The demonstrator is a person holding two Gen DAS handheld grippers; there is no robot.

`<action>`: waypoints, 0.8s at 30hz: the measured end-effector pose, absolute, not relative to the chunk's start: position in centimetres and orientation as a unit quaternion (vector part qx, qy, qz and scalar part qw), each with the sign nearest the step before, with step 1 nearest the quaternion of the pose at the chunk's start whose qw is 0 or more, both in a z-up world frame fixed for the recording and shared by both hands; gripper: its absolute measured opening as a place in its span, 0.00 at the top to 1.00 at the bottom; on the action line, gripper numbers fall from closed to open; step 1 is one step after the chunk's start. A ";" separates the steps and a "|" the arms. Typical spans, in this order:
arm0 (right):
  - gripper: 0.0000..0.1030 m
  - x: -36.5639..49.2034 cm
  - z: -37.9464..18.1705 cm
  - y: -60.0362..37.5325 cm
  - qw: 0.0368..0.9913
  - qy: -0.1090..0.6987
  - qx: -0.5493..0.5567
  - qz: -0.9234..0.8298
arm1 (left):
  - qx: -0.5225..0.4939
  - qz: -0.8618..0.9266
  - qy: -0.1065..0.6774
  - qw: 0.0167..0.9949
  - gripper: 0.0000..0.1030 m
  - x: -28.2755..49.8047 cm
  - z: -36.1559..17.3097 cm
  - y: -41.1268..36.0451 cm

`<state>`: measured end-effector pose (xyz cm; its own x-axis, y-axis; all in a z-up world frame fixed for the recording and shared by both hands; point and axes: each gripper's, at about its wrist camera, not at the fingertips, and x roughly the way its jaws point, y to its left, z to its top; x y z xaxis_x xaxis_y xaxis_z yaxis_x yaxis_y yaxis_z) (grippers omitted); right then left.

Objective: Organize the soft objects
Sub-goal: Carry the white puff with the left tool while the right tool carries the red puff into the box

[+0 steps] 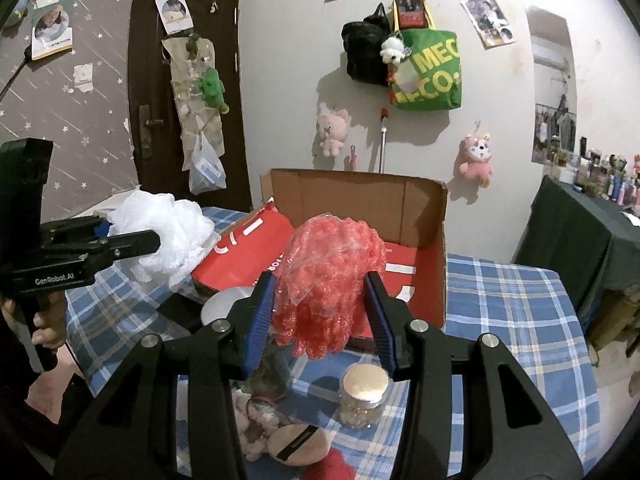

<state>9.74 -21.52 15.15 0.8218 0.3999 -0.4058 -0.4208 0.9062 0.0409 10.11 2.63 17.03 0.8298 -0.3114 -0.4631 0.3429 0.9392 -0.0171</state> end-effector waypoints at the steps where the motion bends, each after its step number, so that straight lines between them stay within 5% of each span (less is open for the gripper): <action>1: 0.58 10.2 15.1 -21.6 0.952 0.213 -0.026 0.217 | 0.034 -0.172 0.239 0.955 0.58 10.4 17.0 2.6; 24: 0.58 23.2 14.7 -19.6 0.895 0.345 -0.090 0.266 | 0.059 -0.220 0.332 0.915 0.58 22.0 17.0 0.4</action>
